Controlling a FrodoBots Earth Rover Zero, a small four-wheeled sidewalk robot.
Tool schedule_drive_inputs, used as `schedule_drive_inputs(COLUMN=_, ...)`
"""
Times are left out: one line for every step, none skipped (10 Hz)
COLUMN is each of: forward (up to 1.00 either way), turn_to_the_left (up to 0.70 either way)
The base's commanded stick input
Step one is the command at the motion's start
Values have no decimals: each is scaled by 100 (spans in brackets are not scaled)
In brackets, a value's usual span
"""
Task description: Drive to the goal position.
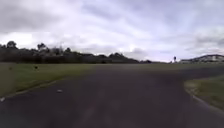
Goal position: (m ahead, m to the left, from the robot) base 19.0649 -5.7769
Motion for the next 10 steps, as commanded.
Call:
schedule_drive_inputs(forward=70, turn_to_the_left=0)
schedule_drive_inputs(forward=70, turn_to_the_left=0)
schedule_drive_inputs(forward=70, turn_to_the_left=6)
schedule_drive_inputs(forward=70, turn_to_the_left=14)
schedule_drive_inputs(forward=70, turn_to_the_left=32)
schedule_drive_inputs(forward=70, turn_to_the_left=35)
schedule_drive_inputs(forward=70, turn_to_the_left=35)
schedule_drive_inputs(forward=70, turn_to_the_left=22)
schedule_drive_inputs(forward=70, turn_to_the_left=6)
schedule_drive_inputs(forward=70, turn_to_the_left=3)
